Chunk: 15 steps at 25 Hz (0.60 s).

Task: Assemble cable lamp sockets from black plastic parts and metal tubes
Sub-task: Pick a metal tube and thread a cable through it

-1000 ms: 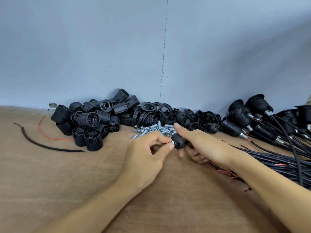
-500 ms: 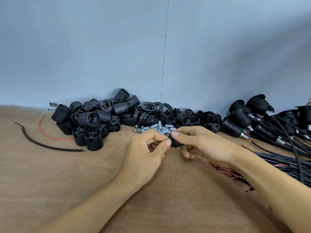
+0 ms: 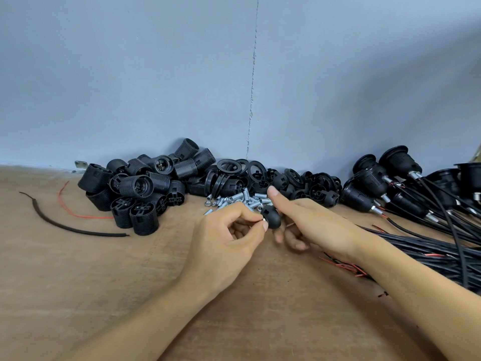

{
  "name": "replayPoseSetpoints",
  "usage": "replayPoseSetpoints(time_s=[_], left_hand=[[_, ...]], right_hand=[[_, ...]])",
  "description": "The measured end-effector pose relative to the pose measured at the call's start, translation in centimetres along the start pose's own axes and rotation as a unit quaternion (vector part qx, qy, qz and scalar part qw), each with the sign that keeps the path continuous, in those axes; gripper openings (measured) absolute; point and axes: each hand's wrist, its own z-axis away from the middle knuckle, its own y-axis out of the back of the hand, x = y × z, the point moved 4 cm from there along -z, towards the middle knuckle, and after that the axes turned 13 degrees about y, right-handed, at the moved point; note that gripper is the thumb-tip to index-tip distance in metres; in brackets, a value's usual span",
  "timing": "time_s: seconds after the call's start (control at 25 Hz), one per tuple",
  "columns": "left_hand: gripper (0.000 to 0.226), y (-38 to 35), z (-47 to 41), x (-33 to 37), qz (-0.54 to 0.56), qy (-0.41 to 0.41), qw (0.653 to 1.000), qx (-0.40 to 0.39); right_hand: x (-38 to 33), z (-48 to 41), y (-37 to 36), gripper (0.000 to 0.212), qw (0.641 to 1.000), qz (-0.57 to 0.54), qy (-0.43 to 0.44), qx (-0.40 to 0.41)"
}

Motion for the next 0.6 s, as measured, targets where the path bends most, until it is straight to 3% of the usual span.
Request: replayPoseSetpoints(time_s=[0.16, 0.28, 0.36, 0.48, 0.6], left_hand=[[0.024, 0.04, -0.11, -0.03, -0.014, 0.000, 1.000, 0.007], [0.023, -0.08, 0.02, 0.24, -0.036, -0.014, 0.999, 0.005], [0.022, 0.04, -0.12, 0.12, -0.030, -0.001, 0.999, 0.016], [0.019, 0.14, -0.08, 0.29, -0.030, 0.003, 0.999, 0.012], [0.018, 0.09, -0.05, 0.31, -0.045, -0.003, 0.999, 0.008]], right_hand=[[-0.46, 0.02, 0.33, 0.030, 0.996, -0.073, 0.041, -0.017], [-0.20, -0.07, 0.24, 0.048, 1.000, 0.006, 0.027, -0.002], [-0.07, -0.07, 0.50, 0.046, 0.999, -0.029, 0.038, 0.018], [-0.47, 0.04, 0.33, 0.032, 0.997, -0.053, 0.051, -0.015], [-0.33, -0.07, -0.10, 0.038, 0.999, -0.024, 0.032, -0.014]])
